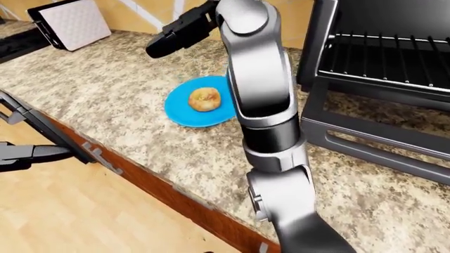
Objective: Pick the bread from the rack and place it on the plate on the counter.
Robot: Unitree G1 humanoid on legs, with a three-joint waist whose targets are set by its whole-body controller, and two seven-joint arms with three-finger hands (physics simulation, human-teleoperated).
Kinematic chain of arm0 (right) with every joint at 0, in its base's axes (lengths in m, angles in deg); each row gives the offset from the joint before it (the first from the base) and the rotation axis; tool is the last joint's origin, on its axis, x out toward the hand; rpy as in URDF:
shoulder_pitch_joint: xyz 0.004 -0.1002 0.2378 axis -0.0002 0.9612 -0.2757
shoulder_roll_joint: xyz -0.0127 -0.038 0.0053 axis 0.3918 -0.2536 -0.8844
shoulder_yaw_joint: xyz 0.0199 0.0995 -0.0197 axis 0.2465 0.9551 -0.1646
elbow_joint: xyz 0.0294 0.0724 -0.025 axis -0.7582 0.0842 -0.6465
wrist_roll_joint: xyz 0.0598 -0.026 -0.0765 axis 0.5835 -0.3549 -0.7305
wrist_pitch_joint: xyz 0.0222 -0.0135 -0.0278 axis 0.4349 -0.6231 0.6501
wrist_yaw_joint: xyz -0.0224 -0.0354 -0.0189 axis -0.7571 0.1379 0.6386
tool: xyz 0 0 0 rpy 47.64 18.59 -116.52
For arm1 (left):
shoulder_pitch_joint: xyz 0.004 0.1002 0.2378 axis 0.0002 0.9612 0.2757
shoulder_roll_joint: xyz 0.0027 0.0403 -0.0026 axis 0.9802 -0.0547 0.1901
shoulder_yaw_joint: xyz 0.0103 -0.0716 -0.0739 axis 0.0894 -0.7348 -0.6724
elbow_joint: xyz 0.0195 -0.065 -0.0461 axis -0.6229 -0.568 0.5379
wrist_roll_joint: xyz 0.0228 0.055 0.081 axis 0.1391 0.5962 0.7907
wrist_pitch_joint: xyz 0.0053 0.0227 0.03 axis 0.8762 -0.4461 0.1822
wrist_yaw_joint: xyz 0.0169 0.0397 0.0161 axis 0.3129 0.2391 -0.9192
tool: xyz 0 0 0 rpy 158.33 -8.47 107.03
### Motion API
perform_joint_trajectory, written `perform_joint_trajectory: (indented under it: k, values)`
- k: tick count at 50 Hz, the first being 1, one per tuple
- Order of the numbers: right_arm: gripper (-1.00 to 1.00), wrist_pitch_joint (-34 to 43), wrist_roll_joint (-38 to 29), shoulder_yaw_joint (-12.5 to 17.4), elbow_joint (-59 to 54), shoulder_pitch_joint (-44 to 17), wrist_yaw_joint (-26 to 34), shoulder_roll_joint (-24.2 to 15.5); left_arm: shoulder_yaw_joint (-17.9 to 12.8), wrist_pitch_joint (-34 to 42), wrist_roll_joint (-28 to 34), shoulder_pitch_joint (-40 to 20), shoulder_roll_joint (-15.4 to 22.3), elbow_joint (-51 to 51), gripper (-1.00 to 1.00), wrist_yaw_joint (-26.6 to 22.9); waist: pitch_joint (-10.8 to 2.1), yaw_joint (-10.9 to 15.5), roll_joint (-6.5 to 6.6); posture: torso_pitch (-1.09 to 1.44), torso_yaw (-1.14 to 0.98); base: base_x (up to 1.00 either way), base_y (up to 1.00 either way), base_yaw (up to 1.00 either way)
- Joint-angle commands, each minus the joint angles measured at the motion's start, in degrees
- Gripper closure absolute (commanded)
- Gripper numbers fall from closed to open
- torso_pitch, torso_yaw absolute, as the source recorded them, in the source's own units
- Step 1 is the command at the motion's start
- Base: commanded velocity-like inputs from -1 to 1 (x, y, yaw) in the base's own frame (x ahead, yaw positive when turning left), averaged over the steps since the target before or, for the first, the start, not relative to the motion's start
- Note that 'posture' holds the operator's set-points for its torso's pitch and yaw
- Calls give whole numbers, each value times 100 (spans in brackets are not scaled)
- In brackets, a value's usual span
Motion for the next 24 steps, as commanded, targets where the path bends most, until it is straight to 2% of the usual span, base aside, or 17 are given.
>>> perform_joint_trajectory:
  k: [1, 10, 15, 24]
  values:
    - [-100, 236, -20, 46, 370, -235, 28, -72, -53, -95, 196, -137, 56, 60, -100, -53, -136, 5, 7, 0, 66, 0, 0, 0]
    - [-100, 1289, 40, 167, 1632, -217, 234, -441, 22, -8, 639, -290, -88, 60, -100, -395, -109, 32, -28, 0, 66, 0, 0, 0]
    - [-100, 1415, 216, 291, 1795, -253, 132, -554, 136, 21, 893, -366, -165, 60, -100, -537, -107, 43, -42, 0, 66, 0, 0, 0]
    - [-100, 1527, 504, 402, 2120, -36, -58, -808, 66, -7, 1003, -328, -203, 60, -100, -681, -92, 52, -63, 0, 66, 0, 0, 0]
